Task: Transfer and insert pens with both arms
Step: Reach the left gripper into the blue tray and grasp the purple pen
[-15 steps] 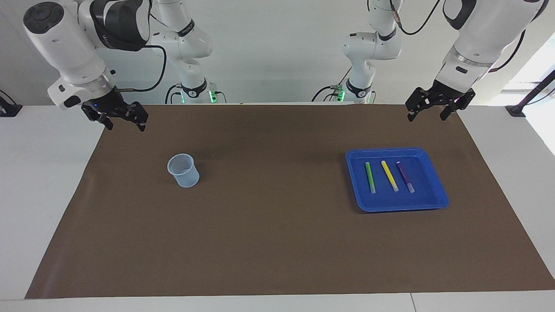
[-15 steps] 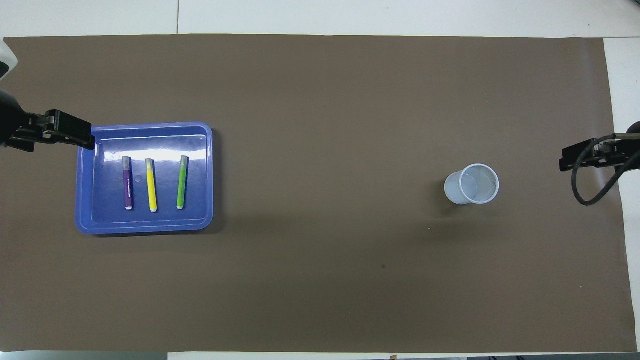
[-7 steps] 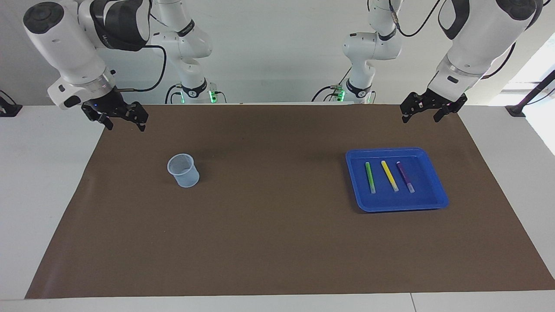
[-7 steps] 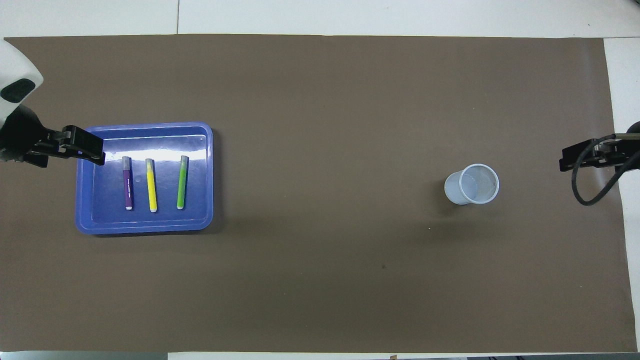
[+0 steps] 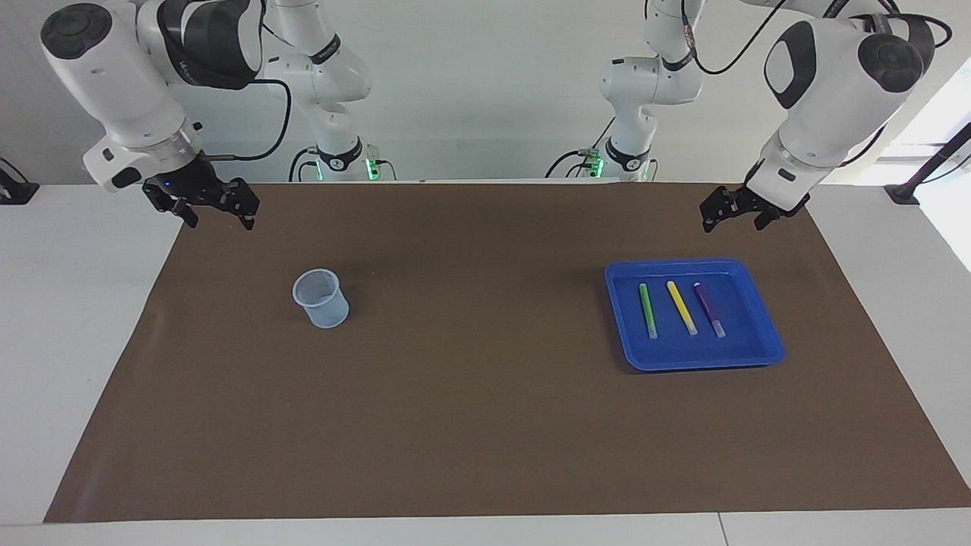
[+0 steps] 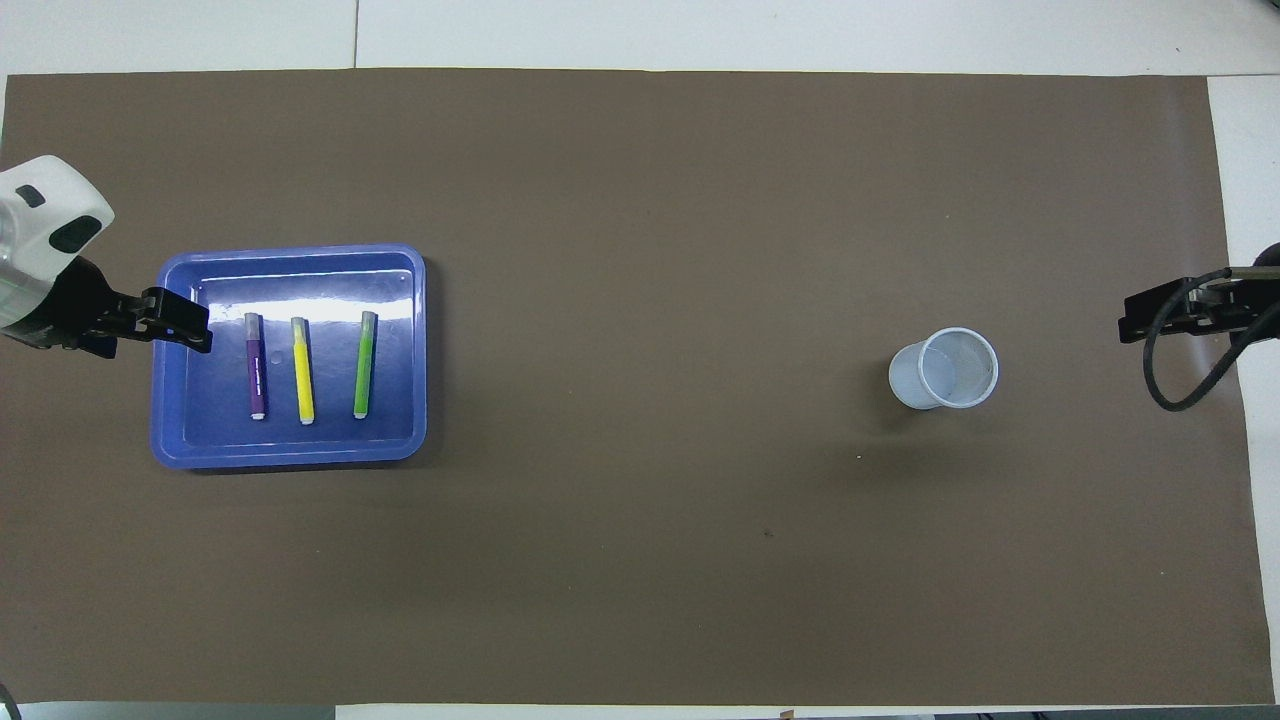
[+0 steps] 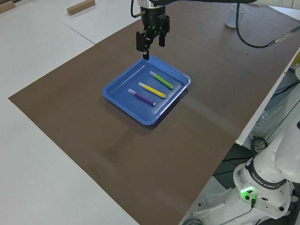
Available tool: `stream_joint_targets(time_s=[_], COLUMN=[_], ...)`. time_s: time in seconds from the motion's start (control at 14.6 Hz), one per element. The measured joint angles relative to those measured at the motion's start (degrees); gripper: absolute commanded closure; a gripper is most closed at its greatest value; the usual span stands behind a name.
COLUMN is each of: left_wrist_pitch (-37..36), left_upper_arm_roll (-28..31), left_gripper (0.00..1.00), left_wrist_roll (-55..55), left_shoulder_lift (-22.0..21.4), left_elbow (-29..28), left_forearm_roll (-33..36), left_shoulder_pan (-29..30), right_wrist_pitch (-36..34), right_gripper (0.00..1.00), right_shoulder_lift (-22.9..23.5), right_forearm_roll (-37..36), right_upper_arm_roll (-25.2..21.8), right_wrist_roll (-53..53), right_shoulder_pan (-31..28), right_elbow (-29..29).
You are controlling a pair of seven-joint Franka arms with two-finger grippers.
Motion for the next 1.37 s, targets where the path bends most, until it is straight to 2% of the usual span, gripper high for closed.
stream_joint_targets(time_s=[0.27, 0.48, 0.69, 1.1, 1.37], left_wrist_pitch=[12.1, 18.6, 21.9, 26.7, 28.2], left_upper_arm_roll=[0.0, 0.0, 0.0, -0.3, -0.3], left_gripper=[0.00, 0.00, 0.00, 0.17, 0.23], left_wrist_roll=[4.9, 5.2, 5.4, 5.6, 5.6], left_shoulder_lift=[1.2, 3.2, 5.8, 10.3, 12.0], left_elbow=[-8.1, -11.9, -12.6, -13.4, -13.4], left_forearm_roll=[0.0, 0.0, 0.0, 0.0, 0.0], left_shoulder_pan=[2.1, 2.5, 2.5, 2.4, 2.3], right_wrist_pitch=[0.0, 0.0, 0.0, 0.0, 0.0], right_gripper=[0.00, 0.00, 0.00, 0.00, 0.00], right_shoulder_lift=[0.0, 0.0, 0.0, 0.0, 0.0], right_forearm_roll=[0.0, 0.0, 0.0, 0.0, 0.0], right_upper_arm_roll=[0.0, 0.0, 0.0, 0.0, 0.0], right_wrist_roll=[0.0, 0.0, 0.0, 0.0, 0.0], right_shoulder_pan=[0.0, 0.0, 0.0, 0.0, 0.0], right_elbow=[0.0, 0.0, 0.0, 0.0, 0.0])
